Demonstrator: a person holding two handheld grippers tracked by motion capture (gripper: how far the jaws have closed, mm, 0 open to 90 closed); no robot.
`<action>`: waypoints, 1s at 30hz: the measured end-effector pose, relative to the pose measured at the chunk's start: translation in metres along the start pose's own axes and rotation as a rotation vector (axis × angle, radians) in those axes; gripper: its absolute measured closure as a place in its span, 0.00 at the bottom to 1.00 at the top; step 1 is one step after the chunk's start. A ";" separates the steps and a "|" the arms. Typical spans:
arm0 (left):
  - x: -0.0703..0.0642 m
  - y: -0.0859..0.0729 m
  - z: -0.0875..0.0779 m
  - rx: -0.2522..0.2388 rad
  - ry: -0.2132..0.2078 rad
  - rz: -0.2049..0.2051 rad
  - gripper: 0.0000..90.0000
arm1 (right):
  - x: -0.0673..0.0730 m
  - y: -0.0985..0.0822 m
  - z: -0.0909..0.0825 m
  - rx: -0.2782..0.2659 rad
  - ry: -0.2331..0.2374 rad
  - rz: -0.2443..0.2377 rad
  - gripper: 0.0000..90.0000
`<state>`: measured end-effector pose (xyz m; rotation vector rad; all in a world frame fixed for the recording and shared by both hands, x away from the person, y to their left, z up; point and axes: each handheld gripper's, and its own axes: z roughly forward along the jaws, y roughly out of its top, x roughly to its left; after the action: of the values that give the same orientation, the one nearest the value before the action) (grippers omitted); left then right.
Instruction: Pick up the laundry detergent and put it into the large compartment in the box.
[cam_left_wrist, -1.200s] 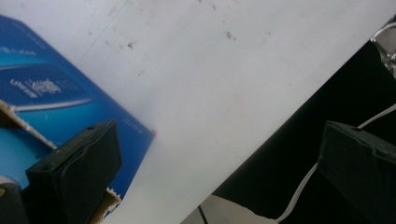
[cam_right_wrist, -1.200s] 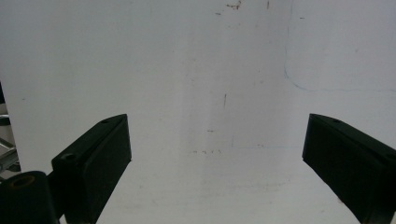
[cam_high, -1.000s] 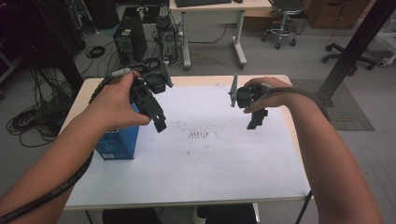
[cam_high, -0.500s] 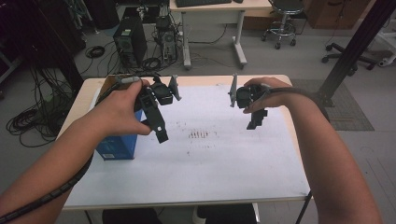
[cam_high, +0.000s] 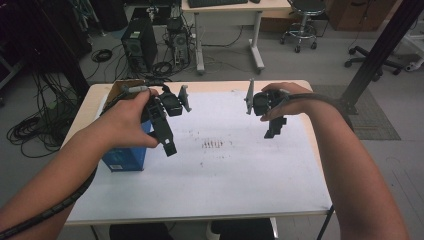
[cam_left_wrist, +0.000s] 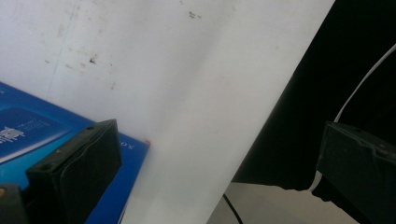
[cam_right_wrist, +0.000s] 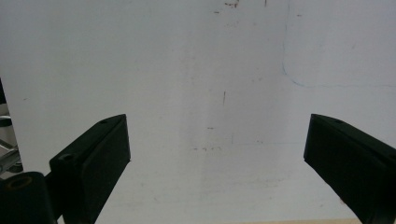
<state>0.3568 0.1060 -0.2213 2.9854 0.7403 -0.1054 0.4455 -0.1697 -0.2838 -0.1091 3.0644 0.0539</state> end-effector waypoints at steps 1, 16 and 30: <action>-0.001 0.000 0.001 0.005 -0.001 0.018 0.00 | 0.000 0.001 0.000 0.001 0.001 0.001 0.08; -0.001 0.006 0.008 0.013 -0.009 0.118 0.00 | 0.001 0.002 0.002 0.006 0.003 0.000 0.08; 0.002 0.010 0.009 0.008 0.002 0.122 0.00 | 0.001 -0.001 0.004 0.007 0.008 0.006 0.08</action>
<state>0.3627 0.0969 -0.2297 3.0291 0.5569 -0.0992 0.4449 -0.1709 -0.2882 -0.1006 3.0726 0.0429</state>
